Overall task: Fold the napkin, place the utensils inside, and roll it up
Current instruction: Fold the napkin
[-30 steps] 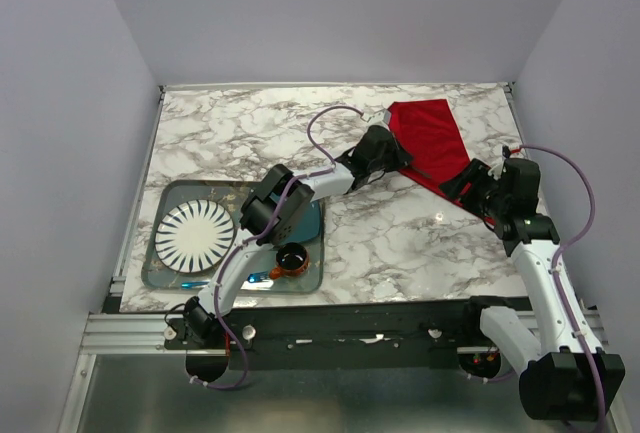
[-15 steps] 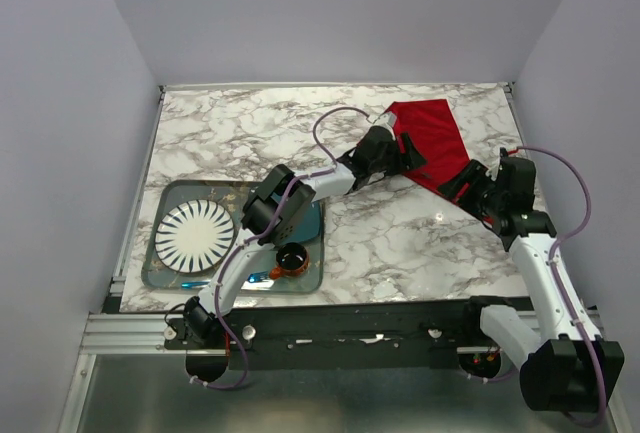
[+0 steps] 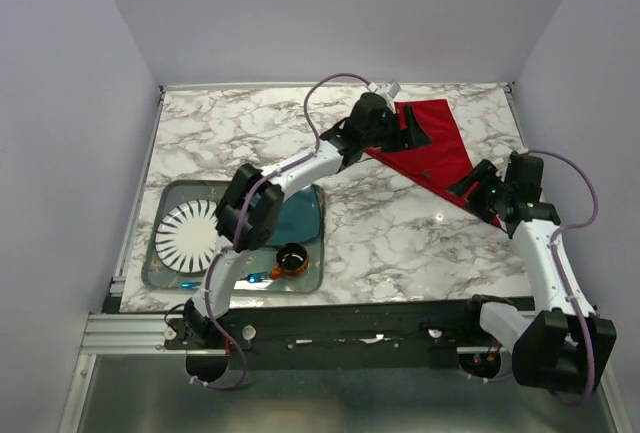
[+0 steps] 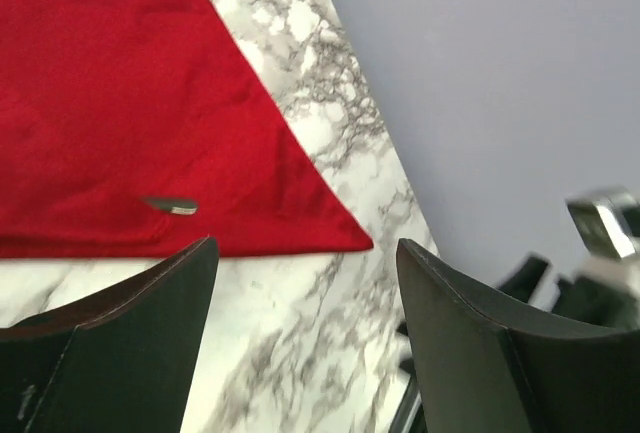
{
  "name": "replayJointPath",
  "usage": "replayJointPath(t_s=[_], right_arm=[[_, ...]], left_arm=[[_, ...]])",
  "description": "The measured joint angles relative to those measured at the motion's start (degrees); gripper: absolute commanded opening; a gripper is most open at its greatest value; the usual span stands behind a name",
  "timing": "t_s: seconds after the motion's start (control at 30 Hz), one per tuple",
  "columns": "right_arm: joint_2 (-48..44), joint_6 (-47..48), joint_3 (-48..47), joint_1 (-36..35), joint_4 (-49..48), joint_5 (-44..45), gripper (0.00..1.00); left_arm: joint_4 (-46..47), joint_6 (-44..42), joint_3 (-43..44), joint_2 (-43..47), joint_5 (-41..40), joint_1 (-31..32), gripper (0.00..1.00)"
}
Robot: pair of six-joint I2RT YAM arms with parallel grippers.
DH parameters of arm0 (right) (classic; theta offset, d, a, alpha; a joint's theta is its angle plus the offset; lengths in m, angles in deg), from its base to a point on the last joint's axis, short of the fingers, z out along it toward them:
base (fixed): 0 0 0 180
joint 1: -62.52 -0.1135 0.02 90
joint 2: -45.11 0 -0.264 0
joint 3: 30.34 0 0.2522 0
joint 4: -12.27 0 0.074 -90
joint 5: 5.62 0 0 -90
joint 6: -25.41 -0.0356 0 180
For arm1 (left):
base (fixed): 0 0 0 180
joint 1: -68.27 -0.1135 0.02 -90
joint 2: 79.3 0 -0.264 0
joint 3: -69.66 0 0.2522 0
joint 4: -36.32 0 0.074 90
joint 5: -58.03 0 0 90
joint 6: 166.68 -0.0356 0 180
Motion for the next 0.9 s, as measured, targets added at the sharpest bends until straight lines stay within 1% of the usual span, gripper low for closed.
replayJointPath(t_s=[0.07, 0.1, 0.13, 0.17, 0.23, 0.27, 0.33, 0.37, 0.4, 0.47, 0.53, 0.57, 0.67, 0.9], right_arm=[[2.54, -0.07, -0.87, 5.53, 0.50, -1.20, 0.70], [3.61, -0.24, -0.90, 9.22, 0.59, -1.70, 0.70], [4.07, -0.39, -0.90, 11.04, 0.66, -2.14, 0.69], [5.49, -0.52, -0.87, 16.28, 0.85, -2.89, 0.68], [7.69, -0.63, -0.90, 21.53, 0.81, -3.87, 0.65], [8.83, -0.72, -0.90, 23.67, 0.83, -4.26, 0.62], [11.67, -0.98, -0.90, 27.30, 0.76, -5.20, 0.61], [13.66, -1.09, -0.90, 29.05, 0.72, -5.66, 0.61], [15.74, -1.16, -0.90, 30.47, 0.68, -5.79, 0.60], [18.47, -1.55, -0.90, 31.52, 0.63, -5.75, 0.60], [19.67, -2.08, -0.90, 31.76, 0.68, -5.57, 0.60], [20.00, -2.75, -0.87, 31.76, 0.55, -5.09, 0.57], [20.44, -4.61, -0.13, 31.80, -1.01, -4.68, 0.54], [22.36, -9.92, 3.37, 31.80, -3.91, -1.75, 0.53]], left_arm=[[-2.95, -1.53, -2.91, 4.33, 0.13, -0.31, 0.80], [-5.55, -2.64, -5.51, 7.96, 0.04, -0.63, 0.80], [-8.04, -3.91, -7.58, 10.73, -0.11, -0.85, 0.80], [-9.64, -4.98, -9.92, 14.43, -0.28, -1.05, 0.80], [-13.97, -7.61, -15.39, 22.64, -1.20, -1.22, 0.81], [-14.73, -8.72, -17.94, 25.97, -1.44, -1.20, 0.80], [-16.94, -10.73, -23.26, 33.07, -1.95, -1.20, 0.81], [-17.38, -11.89, -27.28, 38.60, -2.27, -1.27, 0.81], [-17.92, -12.74, -29.75, 41.51, -2.45, -1.51, 0.81], [-17.86, -14.58, -36.17, 48.54, -1.97, -2.80, 0.80], [-18.01, -15.43, -39.19, 50.93, -1.62, -4.81, 0.80], [-18.10, -15.98, -40.33, 51.25, -1.40, -6.78, 0.80], [-19.41, -17.25, -42.05, 49.99, -1.38, -10.19, 0.79], [-19.96, -17.38, -43.28, 48.33, 1.88, -9.77, 0.77]])
